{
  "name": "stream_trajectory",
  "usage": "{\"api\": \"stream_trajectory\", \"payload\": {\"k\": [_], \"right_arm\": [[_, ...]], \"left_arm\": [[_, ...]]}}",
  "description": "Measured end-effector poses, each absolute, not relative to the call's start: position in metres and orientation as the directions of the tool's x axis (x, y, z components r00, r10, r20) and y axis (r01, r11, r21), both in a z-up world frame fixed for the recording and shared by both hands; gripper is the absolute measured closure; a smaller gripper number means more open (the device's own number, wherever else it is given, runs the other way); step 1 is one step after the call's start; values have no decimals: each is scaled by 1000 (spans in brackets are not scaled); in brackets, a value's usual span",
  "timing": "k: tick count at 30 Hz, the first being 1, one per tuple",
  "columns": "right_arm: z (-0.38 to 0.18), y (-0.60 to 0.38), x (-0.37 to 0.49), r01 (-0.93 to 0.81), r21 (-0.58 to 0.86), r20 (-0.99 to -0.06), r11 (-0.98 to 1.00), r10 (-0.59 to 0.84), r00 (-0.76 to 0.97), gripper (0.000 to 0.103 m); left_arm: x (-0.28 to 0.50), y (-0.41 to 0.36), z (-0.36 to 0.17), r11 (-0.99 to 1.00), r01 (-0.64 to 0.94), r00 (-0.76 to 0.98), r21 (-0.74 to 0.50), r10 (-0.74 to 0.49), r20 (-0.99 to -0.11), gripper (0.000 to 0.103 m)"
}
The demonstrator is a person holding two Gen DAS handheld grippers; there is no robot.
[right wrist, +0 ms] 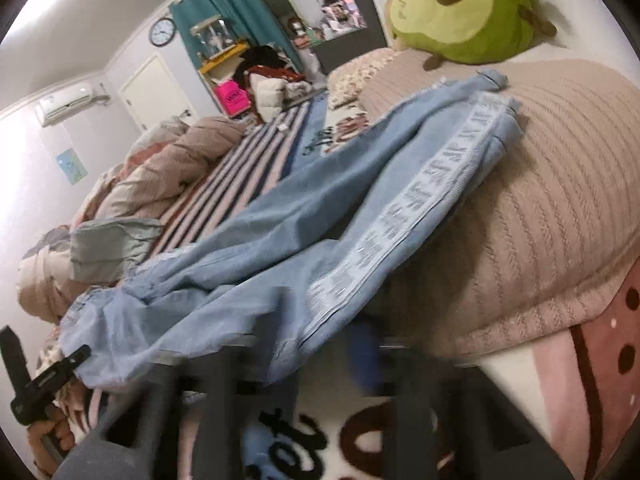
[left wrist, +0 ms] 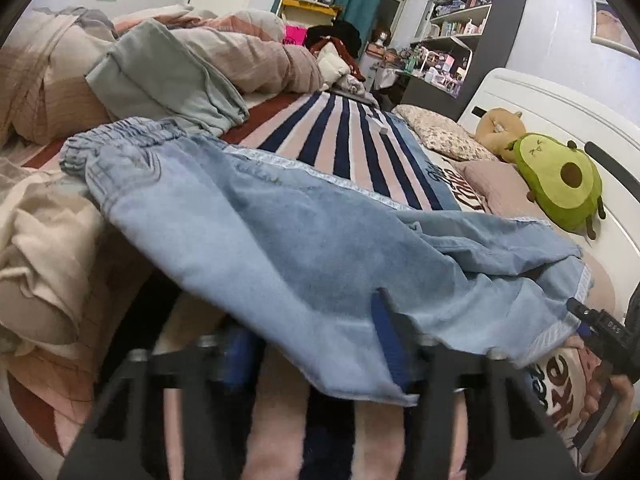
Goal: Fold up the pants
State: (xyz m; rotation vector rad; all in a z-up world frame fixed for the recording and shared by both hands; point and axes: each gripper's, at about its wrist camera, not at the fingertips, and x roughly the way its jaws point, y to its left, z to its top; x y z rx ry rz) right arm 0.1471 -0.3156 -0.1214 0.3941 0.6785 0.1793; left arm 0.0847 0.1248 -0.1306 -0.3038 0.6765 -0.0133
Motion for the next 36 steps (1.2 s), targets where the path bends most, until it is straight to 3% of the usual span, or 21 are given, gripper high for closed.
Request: {"api": "stream_trajectory", "payload": {"k": [2, 3, 4, 5, 6, 7, 9, 22, 28, 36], "right_arm": [[-126, -321, 153, -23, 412, -584, 911, 283, 761, 45], [-127, -323, 156, -14, 410, -589, 912, 276, 759, 48], [-129, -326, 158, -3, 405, -595, 914, 266, 758, 60], [-130, -328, 162, 8, 398, -604, 917, 256, 755, 76], [-130, -329, 164, 14, 398, -610, 917, 253, 751, 84], [-128, -331, 164, 19, 401, -608, 916, 251, 753, 94], [-120, -331, 161, 13, 398, -591, 917, 246, 768, 97], [-33, -318, 186, -139, 344, -550, 929, 320, 771, 100], [-21, -312, 239, -167, 277, -598, 946, 306, 741, 100], [-41, -308, 322, -134, 82, -709, 988, 152, 688, 99]], "left_arm": [[85, 125, -129, 959, -99, 787, -264, -87, -611, 55], [86, 127, -127, 959, -103, 792, -264, -82, -605, 64], [87, 128, -125, 959, -107, 793, -263, -78, -604, 69], [89, 130, -124, 959, -113, 795, -260, -70, -603, 82], [90, 132, -121, 960, -118, 795, -255, -62, -603, 91], [90, 134, -118, 960, -111, 797, -256, -68, -600, 93], [89, 136, -112, 961, -113, 803, -251, -60, -593, 98], [106, 142, -39, 974, -97, 850, -204, -25, -526, 99], [163, 141, -31, 983, -69, 854, -169, -29, -519, 99], [268, 129, -62, 994, -33, 816, -100, -31, -578, 98]]}}
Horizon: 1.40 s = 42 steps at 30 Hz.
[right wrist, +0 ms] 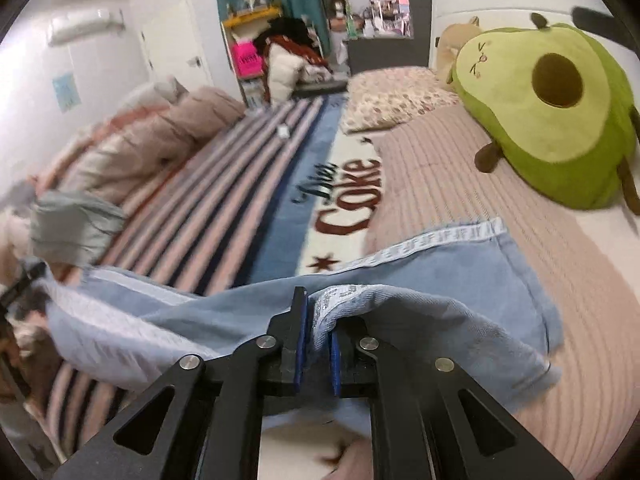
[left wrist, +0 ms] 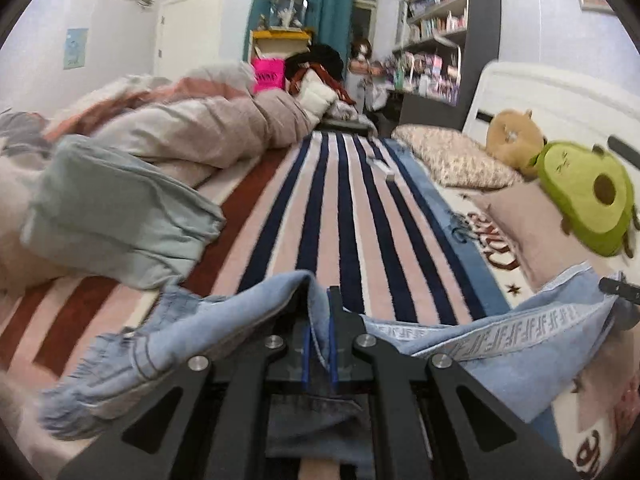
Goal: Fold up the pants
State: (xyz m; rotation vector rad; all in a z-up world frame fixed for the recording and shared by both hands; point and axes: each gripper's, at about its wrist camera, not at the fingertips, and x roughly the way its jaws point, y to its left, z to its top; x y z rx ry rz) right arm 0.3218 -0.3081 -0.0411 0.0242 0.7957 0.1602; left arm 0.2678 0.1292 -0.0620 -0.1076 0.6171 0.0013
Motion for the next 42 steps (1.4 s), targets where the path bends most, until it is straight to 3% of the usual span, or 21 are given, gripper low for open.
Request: {"api": "stream_trajectory", "payload": {"k": [3, 4, 5, 6, 8, 11, 16, 19, 25, 26, 27, 28, 34, 36, 37, 42], "right_arm": [[-53, -310, 344, -124, 15, -736, 992, 95, 670, 84], [-55, -310, 348, -126, -1, -743, 992, 83, 664, 70], [-57, -311, 352, -136, -14, -755, 991, 79, 651, 53], [-56, -314, 355, -141, -17, -757, 990, 79, 649, 46], [-49, -322, 354, -125, -44, -742, 991, 51, 668, 35], [-34, -334, 347, -73, -128, -721, 989, -42, 692, 32], [-22, -359, 321, 4, -152, -709, 988, -112, 696, 24], [-24, -368, 309, -1, -125, -722, 992, -90, 686, 23], [-41, -368, 292, -86, 94, -764, 992, 127, 632, 26], [-45, -367, 289, -88, 80, -774, 993, 117, 622, 41], [-50, -365, 287, -86, 46, -783, 995, 89, 616, 62], [-56, -365, 285, -85, 15, -796, 996, 63, 602, 101], [-49, -373, 279, -56, -6, -803, 998, 28, 596, 96], [-32, -377, 279, -31, -14, -779, 999, 9, 627, 77], [-23, -379, 280, -20, -21, -764, 1000, -3, 646, 62], [-7, -382, 315, 9, -61, -731, 998, -51, 681, 55]], "left_arm": [[306, 124, -84, 996, -17, 785, -89, -42, -618, 95], [314, 123, -91, 996, -12, 776, -83, -44, -630, 92], [321, 122, -96, 997, -11, 769, -75, -40, -638, 79], [325, 122, -99, 998, -14, 767, -68, -33, -641, 55], [323, 124, -100, 998, -35, 785, -48, -2, -620, 32], [310, 130, -92, 998, -43, 801, -40, 10, -598, 31], [287, 158, -84, 992, -115, 806, -43, 68, -587, 21], [281, 169, -89, 991, -129, 798, -48, 75, -599, 21], [282, 178, -109, 985, -163, 774, -51, 95, -625, 20], [282, 179, -111, 985, -164, 772, -51, 96, -628, 20], [283, 179, -113, 985, -167, 770, -49, 99, -630, 20], [283, 179, -116, 985, -169, 768, -46, 102, -632, 20], [283, 177, -117, 985, -165, 782, -58, 95, -616, 20], [282, 177, -114, 984, -170, 787, -51, 104, -608, 20], [281, 178, -113, 984, -171, 791, -56, 103, -603, 20], [280, 182, -110, 983, -175, 795, -64, 103, -598, 20]]}}
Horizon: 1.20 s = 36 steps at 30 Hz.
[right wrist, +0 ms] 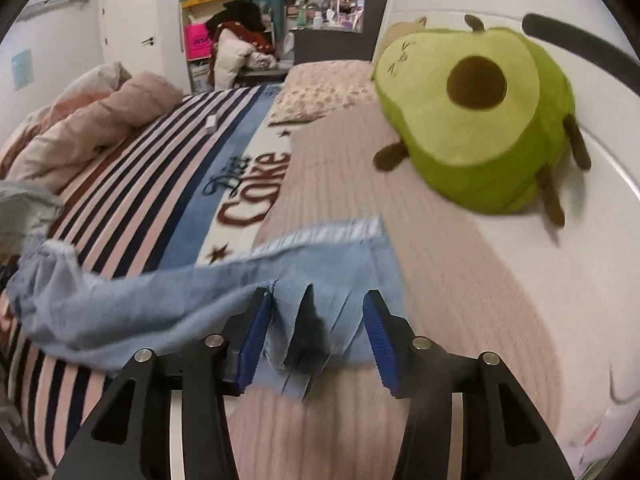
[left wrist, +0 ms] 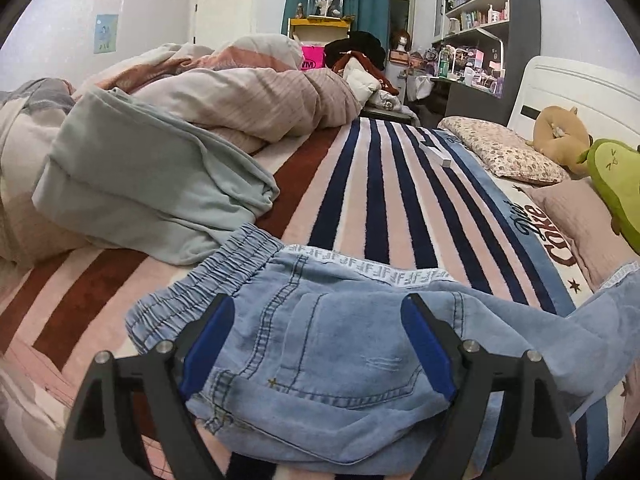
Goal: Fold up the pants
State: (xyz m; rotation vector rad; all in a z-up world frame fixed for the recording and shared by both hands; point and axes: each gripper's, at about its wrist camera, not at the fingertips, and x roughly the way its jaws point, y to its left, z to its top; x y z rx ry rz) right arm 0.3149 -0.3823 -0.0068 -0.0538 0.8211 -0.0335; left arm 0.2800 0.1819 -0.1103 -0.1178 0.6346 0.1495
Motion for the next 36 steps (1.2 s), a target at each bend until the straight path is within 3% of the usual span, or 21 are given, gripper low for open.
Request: {"api": "stream_trajectory", "payload": {"k": [1, 4, 10, 15, 20, 23, 24, 28, 32, 36], "right_arm": [[-10, -383, 322, 12, -71, -735, 997, -60, 675, 50], [-15, -389, 337, 10, -57, -742, 998, -49, 669, 51], [20, -391, 337, 33, -48, -612, 998, -56, 789, 49], [-19, -376, 355, -25, -217, -718, 976, -143, 682, 48], [-59, -372, 329, -81, -204, -799, 976, -118, 589, 47], [-67, -371, 317, -89, -221, -787, 971, -124, 604, 47], [-67, -371, 315, -97, -229, -784, 969, -124, 609, 49], [-71, -360, 309, -160, -229, -792, 960, -88, 604, 86], [-64, -348, 307, -147, -275, -749, 950, -116, 652, 95], [-39, -349, 315, -78, -308, -671, 948, -158, 724, 95]], "left_arm": [[280, 182, -110, 982, -177, 795, -62, 106, -598, 20], [281, 182, -111, 982, -177, 793, -69, 100, -601, 20], [278, 176, -107, 984, -173, 798, -52, 109, -593, 20], [277, 171, -107, 985, -165, 801, -52, 103, -590, 20], [275, 167, -105, 987, -156, 802, -46, 99, -588, 20], [274, 167, -106, 987, -156, 801, -50, 96, -591, 20], [274, 166, -105, 987, -154, 801, -49, 96, -591, 20], [274, 167, -107, 986, -157, 800, -51, 97, -592, 20], [273, 168, -109, 985, -161, 803, -59, 96, -589, 20], [271, 173, -107, 982, -180, 805, -52, 117, -581, 20]]}}
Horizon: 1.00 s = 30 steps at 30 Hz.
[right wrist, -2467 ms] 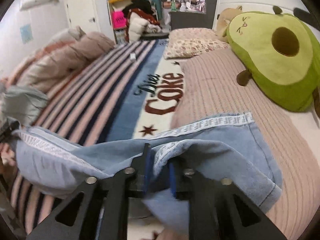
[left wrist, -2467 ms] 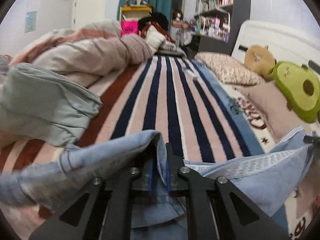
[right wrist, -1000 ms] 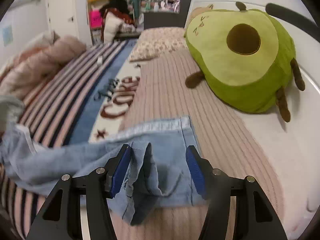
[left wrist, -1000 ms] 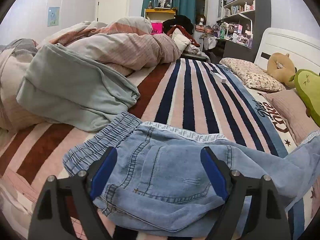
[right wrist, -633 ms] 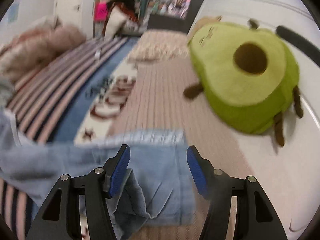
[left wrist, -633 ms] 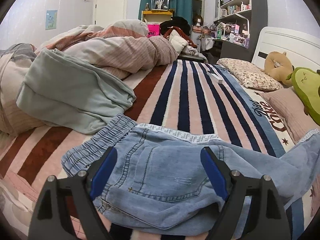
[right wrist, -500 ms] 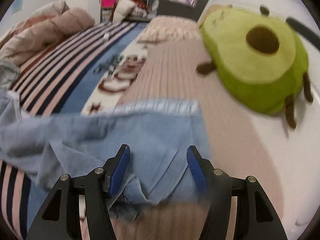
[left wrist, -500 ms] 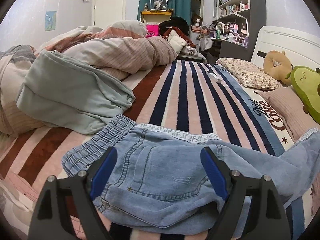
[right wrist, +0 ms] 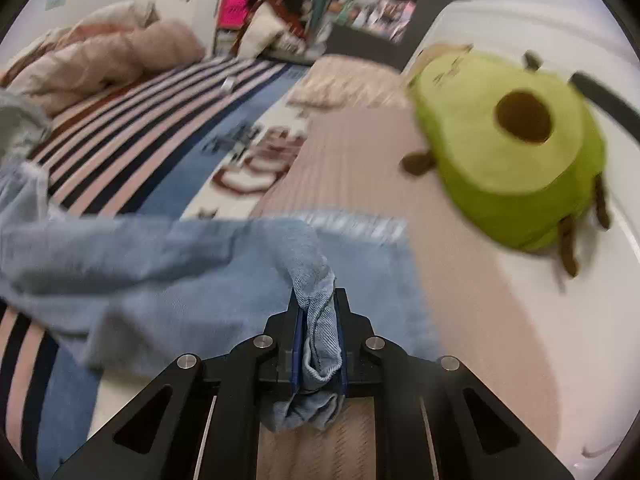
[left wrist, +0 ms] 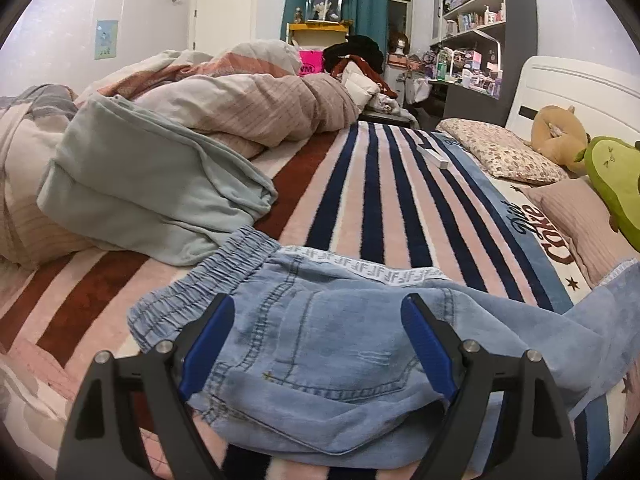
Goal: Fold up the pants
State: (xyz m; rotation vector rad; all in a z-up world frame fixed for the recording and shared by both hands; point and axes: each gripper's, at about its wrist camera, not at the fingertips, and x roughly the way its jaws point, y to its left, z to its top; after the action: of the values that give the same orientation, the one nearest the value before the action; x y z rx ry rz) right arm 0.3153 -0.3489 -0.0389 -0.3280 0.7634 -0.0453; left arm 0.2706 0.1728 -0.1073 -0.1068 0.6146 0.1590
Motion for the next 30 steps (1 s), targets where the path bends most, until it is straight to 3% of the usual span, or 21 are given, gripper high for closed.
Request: {"api": "stream_trajectory", "payload": {"k": [6, 11, 15, 17, 20, 23, 27, 29, 30], "right_arm": [[-15, -358, 341, 16, -385, -610, 923, -267, 746, 96], [-39, -383, 366, 57, -375, -685, 925, -319, 655, 92], [-59, -398, 366, 75, -324, -730, 943, -300, 614, 65], [-54, -405, 357, 88, -245, -741, 965, -245, 625, 44], [-51, -411, 342, 87, -105, -766, 991, -136, 628, 29], [-65, -410, 337, 64, -47, -809, 997, -75, 583, 28], [-72, -399, 333, 44, -96, -775, 994, -102, 624, 32], [-73, -391, 330, 15, -115, -759, 993, -98, 643, 59], [-73, -386, 329, -6, -139, -750, 990, -101, 653, 68]], "left_arm": [[265, 187, -108, 973, -225, 800, -60, 149, -581, 20], [263, 199, -116, 958, -284, 776, -43, 203, -597, 20], [260, 213, -119, 934, -356, 756, -46, 258, -601, 19], [254, 222, -118, 918, -392, 751, -50, 289, -593, 15], [246, 231, -119, 906, -412, 748, -96, 276, -603, 10], [252, 233, -135, 908, -398, 714, -129, 218, -665, 7], [269, 235, -165, 898, -390, 683, -203, 135, -717, 8], [272, 233, -171, 895, -380, 695, -232, 110, -710, 9], [273, 231, -172, 899, -373, 702, -230, 111, -704, 23]]}}
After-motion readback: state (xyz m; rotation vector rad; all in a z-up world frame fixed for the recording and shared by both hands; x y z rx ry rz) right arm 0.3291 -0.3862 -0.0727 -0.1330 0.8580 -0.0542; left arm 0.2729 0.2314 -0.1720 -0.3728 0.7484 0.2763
